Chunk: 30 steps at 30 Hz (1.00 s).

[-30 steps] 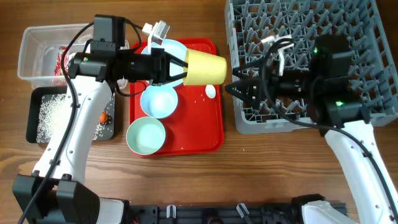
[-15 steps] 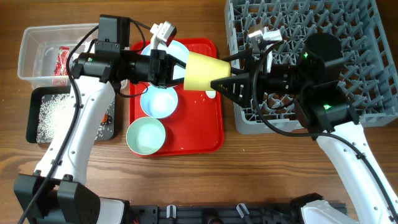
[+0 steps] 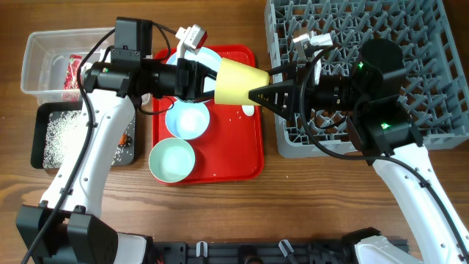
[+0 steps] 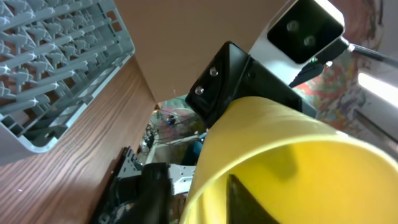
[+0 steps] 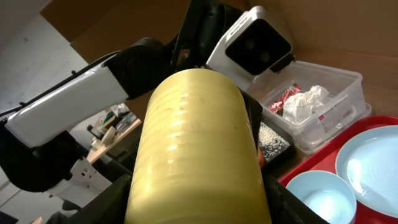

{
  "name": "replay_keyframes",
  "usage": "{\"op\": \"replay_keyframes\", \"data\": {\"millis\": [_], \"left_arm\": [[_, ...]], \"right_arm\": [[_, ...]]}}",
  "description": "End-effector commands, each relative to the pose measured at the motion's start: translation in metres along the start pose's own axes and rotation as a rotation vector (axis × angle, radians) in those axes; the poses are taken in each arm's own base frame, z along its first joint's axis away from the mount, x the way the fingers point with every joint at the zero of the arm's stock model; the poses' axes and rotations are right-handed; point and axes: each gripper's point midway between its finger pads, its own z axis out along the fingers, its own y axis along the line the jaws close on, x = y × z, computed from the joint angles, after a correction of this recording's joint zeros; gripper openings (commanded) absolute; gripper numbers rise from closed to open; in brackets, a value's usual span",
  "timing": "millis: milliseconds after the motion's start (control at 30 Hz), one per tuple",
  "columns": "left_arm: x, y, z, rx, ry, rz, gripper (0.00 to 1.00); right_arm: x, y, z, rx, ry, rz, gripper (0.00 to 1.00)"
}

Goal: Sort waste into correct bins and load items into the dishwasher rack
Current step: 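Lower the yellow cup into the dish rack with the right gripper and release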

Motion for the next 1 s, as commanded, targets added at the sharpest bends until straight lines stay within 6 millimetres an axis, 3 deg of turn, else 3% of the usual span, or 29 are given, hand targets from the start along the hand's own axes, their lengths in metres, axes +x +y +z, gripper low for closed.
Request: {"op": "replay_keyframes", "data": {"millis": [0,100,200,400,433,500,567,633,700,833,967], "left_arm": [[-0.002,0.001,0.001,-0.04,-0.012,0.028,0.49],[-0.006,0.012,0.0,-0.108,-0.034,0.028,0.54],[-0.01,0.023,-0.002,-0.174,-0.056,0.026,0.55],[-0.015,0.056,-0.012,-0.365,-0.108,-0.015,0.56],[-0.015,0.072,-0.019,-0.464,-0.129,-0.04,0.55],[-0.015,0.088,-0.028,-0.561,-0.149,-0.063,0.56],[-0.013,0.104,-0.039,-0.674,-0.167,-0.091,0.57],[-0.011,0.114,-0.047,-0.744,-0.176,-0.106,0.59],[-0.01,0.123,-0.056,-0.813,-0.188,-0.115,0.64],[-0.008,0.14,-0.076,-0.966,-0.212,-0.132,0.65],[-0.007,0.148,-0.09,-1.059,-0.228,-0.136,0.66]], "right_arm": [[-0.002,-0.003,-0.002,-0.001,-0.003,-0.009,0.48],[-0.006,-0.006,-0.016,-0.01,-0.011,-0.007,0.48],[-0.013,-0.017,-0.045,-0.003,-0.034,0.01,0.49],[-0.02,-0.063,-0.104,0.189,-0.139,0.131,0.49],[-0.013,-0.086,-0.116,0.313,-0.16,0.181,0.49],[-0.001,-0.106,-0.123,0.441,-0.15,0.217,0.49],[0.024,-0.133,-0.136,0.649,-0.091,0.271,0.49],[0.043,-0.146,-0.15,0.808,-0.027,0.313,0.49],[0.054,-0.152,-0.165,0.945,0.023,0.346,0.49],[0.064,-0.148,-0.191,1.157,0.12,0.36,0.49],[0.075,-0.139,-0.204,1.319,0.22,0.364,0.49]]}}
